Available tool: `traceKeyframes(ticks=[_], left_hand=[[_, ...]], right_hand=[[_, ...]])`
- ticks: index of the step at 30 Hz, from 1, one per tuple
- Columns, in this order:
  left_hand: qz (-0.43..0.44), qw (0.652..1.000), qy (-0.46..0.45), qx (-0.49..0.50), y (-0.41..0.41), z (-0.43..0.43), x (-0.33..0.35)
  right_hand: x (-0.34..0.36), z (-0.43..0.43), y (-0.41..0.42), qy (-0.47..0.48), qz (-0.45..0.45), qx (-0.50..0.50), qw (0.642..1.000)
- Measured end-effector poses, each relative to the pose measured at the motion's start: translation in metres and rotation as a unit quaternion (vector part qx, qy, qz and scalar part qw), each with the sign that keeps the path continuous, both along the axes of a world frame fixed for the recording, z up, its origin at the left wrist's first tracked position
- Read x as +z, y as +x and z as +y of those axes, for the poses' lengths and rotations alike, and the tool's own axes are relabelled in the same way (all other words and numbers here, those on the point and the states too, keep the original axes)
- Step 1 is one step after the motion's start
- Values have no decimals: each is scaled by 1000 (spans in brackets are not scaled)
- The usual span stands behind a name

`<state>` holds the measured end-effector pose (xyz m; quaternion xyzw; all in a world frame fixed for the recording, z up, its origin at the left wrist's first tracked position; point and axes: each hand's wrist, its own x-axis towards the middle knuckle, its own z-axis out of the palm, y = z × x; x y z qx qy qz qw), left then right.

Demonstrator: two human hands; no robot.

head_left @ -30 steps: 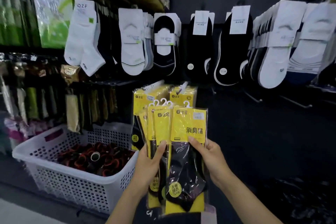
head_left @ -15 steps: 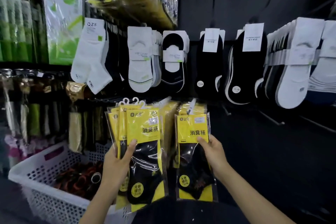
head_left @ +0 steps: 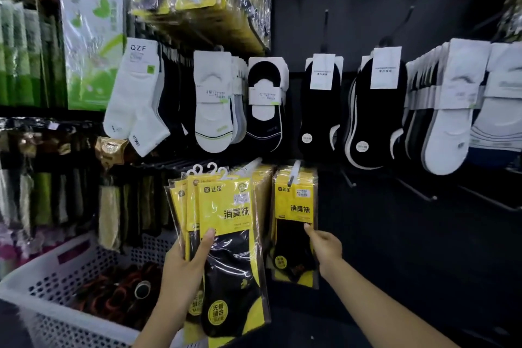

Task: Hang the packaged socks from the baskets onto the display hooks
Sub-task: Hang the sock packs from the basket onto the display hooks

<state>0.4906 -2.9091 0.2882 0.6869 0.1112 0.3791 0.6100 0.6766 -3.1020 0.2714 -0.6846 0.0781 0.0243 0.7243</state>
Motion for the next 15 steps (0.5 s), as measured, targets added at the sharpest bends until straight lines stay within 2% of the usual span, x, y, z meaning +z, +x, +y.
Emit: traceKeyframes(ticks=[5, 11, 15], left_hand=[[-2, 1000, 3, -14, -1, -12, 2], [8, 999, 2, -34, 4, -35, 3], [5, 997, -5, -71, 8, -49, 6]], right_hand=[[6, -15, -19, -9, -70, -36, 997], [41, -6, -78, 18, -180, 146, 973], [55, -5, -103, 26, -207, 199, 958]])
